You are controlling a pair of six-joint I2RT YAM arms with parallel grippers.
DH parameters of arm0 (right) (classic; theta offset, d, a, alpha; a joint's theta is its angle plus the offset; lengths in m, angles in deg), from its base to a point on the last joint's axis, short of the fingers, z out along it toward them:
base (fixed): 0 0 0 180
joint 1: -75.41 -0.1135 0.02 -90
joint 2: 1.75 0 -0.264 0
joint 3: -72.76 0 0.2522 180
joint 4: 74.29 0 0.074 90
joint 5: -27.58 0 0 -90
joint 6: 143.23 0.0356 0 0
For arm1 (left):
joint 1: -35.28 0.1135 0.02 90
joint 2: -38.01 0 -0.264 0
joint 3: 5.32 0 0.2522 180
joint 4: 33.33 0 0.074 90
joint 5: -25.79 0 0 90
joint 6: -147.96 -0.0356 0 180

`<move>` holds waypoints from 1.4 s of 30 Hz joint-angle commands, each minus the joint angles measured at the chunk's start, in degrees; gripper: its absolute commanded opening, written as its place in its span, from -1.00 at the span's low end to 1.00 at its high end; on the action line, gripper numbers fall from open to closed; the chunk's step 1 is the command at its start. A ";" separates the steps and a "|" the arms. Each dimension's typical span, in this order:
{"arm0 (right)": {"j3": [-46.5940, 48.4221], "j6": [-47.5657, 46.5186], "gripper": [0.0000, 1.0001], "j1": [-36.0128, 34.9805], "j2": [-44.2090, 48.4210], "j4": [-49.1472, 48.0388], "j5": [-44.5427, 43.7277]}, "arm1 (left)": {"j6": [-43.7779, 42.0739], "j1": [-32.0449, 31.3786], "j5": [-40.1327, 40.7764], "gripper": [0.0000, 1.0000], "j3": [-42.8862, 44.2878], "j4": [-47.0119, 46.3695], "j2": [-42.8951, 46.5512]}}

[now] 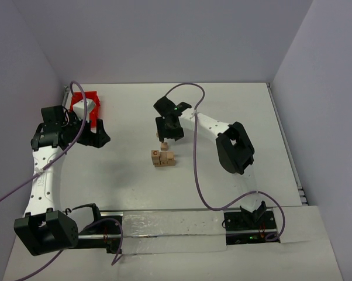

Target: Build the wood block tower

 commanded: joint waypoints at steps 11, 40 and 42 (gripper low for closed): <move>6.44 1.30 0.36 -1.60 -3.90 1.24 -1.58 | -1.53 1.26 -1.03 0.98 -1.09 -0.39 1.05; 2.85 -2.87 -0.45 3.06 -4.76 1.49 -1.97 | -2.98 2.69 -2.84 0.98 0.08 -0.60 -2.06; 1.90 -4.86 -0.52 4.08 -3.34 1.06 -2.02 | -3.76 2.72 -4.13 0.99 0.66 -0.09 -2.66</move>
